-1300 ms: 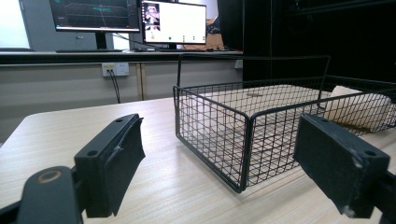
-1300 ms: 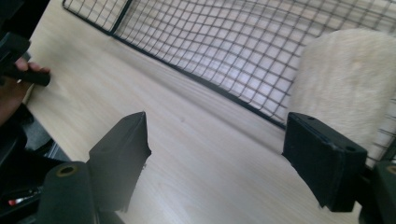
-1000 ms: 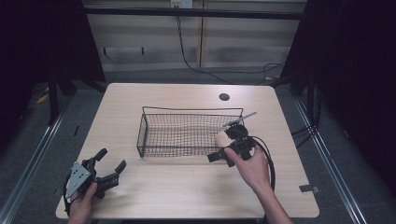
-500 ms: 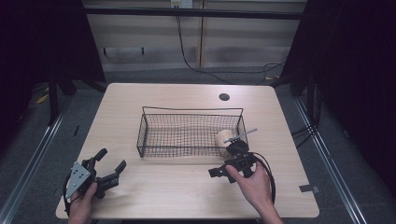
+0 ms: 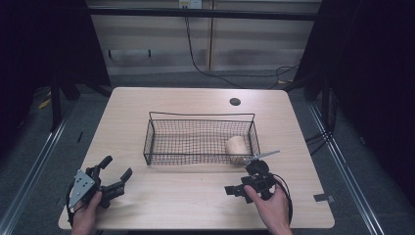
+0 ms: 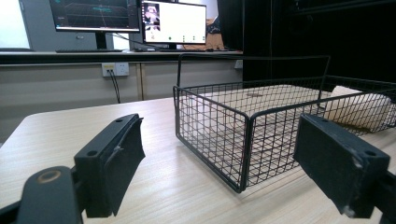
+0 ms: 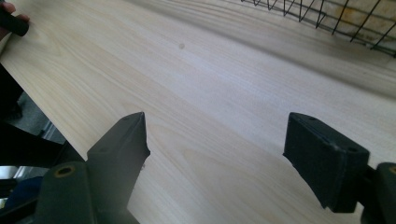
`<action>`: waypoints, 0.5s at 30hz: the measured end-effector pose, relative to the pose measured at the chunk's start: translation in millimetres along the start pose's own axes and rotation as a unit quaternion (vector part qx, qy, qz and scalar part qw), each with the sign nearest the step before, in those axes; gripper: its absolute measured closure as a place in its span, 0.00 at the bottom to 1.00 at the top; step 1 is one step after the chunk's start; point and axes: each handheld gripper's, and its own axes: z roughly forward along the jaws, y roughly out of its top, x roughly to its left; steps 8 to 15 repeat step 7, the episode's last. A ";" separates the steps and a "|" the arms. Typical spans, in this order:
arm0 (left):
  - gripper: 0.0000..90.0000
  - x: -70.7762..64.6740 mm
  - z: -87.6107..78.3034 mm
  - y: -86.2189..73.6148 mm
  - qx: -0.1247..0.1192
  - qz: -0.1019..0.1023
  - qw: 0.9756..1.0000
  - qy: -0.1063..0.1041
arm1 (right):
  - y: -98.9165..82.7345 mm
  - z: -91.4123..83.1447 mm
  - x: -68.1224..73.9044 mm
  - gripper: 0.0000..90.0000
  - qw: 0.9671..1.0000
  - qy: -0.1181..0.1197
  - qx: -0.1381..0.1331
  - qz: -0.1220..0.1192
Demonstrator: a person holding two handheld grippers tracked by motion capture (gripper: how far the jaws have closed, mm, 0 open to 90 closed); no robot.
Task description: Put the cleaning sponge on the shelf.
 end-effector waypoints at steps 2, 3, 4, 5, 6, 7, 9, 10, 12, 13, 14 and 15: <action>0.17 0.0 0.0 0.0 0.000 0.000 1.000 0.000 | -2.4 0.0 -1.7 0.24 1.000 0.000 -0.004 0.004; 0.17 0.0 0.0 0.0 0.000 0.000 1.000 0.000 | -3.7 0.4 -2.4 0.24 1.000 -0.003 -0.010 0.003; 0.17 0.0 0.0 0.0 0.000 0.000 1.000 0.000 | -4.5 0.7 -2.8 0.24 1.000 -0.005 -0.012 0.002; 0.17 0.0 0.1 0.0 0.000 0.000 1.000 0.000 | -5.6 1.3 -3.0 0.24 1.000 -0.006 -0.017 0.003; 0.17 0.0 0.0 0.0 0.000 0.000 1.000 0.000 | -6.6 2.4 -3.1 0.23 1.000 -0.012 -0.024 0.000; 0.17 0.0 0.0 0.0 0.000 0.000 1.000 0.000 | -7.0 3.3 -3.4 0.23 1.000 -0.016 -0.025 -0.001; 0.17 0.0 0.0 0.0 0.000 0.000 1.000 0.000 | -7.0 3.3 -3.4 0.23 1.000 -0.016 -0.025 -0.001; 0.17 0.0 0.0 0.0 0.000 0.000 1.000 0.000 | -7.0 3.3 -3.4 0.23 1.000 -0.016 -0.025 -0.001; 0.17 0.0 0.0 0.0 0.000 0.000 1.000 0.000 | -7.0 3.3 -3.4 0.23 1.000 -0.016 -0.025 -0.001; 0.17 0.0 0.0 0.0 0.000 0.000 1.000 0.000 | -7.0 3.3 -3.4 0.23 1.000 -0.016 -0.025 -0.001; 0.17 0.0 0.0 0.0 0.000 0.000 1.000 0.000 | -7.0 3.3 -3.4 0.23 1.000 -0.016 -0.025 -0.001; 0.17 0.0 0.0 0.0 0.000 0.000 1.000 0.000 | -7.0 3.3 -3.4 0.23 1.000 -0.016 -0.025 -0.001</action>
